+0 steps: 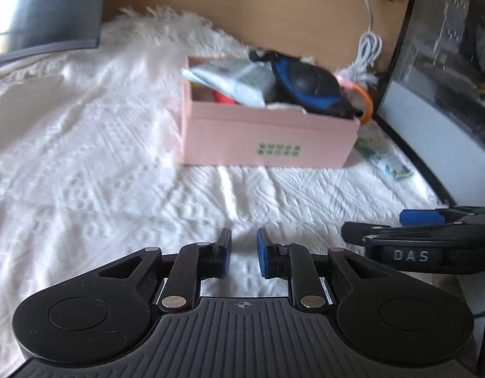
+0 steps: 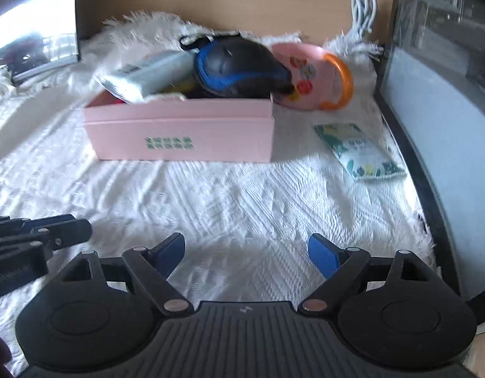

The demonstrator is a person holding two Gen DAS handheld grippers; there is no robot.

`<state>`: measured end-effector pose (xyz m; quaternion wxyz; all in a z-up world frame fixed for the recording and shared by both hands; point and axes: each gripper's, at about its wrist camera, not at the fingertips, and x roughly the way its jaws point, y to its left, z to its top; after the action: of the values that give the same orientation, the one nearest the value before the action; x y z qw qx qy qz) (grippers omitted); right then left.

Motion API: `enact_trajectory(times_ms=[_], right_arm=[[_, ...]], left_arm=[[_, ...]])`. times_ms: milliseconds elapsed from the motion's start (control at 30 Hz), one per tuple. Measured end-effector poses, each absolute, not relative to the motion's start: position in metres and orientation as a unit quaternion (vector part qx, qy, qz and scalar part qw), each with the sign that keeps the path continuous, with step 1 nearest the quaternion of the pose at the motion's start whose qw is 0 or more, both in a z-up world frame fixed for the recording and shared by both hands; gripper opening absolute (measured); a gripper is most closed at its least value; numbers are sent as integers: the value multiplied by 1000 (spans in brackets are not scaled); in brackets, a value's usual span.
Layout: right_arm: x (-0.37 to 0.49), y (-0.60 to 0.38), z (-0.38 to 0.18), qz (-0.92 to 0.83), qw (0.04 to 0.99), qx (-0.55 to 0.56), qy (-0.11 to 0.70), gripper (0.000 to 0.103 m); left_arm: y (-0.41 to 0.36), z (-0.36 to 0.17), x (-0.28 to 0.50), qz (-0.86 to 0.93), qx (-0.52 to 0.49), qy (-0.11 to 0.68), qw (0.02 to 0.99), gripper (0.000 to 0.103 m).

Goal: Organize soft objects

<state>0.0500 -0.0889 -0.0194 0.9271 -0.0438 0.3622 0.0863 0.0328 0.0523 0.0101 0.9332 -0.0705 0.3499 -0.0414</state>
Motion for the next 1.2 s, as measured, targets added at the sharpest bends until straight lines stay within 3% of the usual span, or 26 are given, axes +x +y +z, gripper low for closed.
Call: enact_trajectory(times_ms=[67, 167, 500, 1200], right_arm=[[56, -89, -24, 85, 927, -40, 363, 89], [61, -88, -31, 69, 933, -41, 351, 103], [52, -89, -42, 59, 950, -50, 301, 103], [55, -98, -44, 67, 948, -27, 309, 103]], left_arm=[[44, 7, 38, -34, -55, 343, 937, 19], [36, 3, 38, -27, -39, 336, 941, 19], [23, -4, 35, -17, -2, 308, 951, 20], [24, -4, 35, -18, -5, 308, 951, 20]])
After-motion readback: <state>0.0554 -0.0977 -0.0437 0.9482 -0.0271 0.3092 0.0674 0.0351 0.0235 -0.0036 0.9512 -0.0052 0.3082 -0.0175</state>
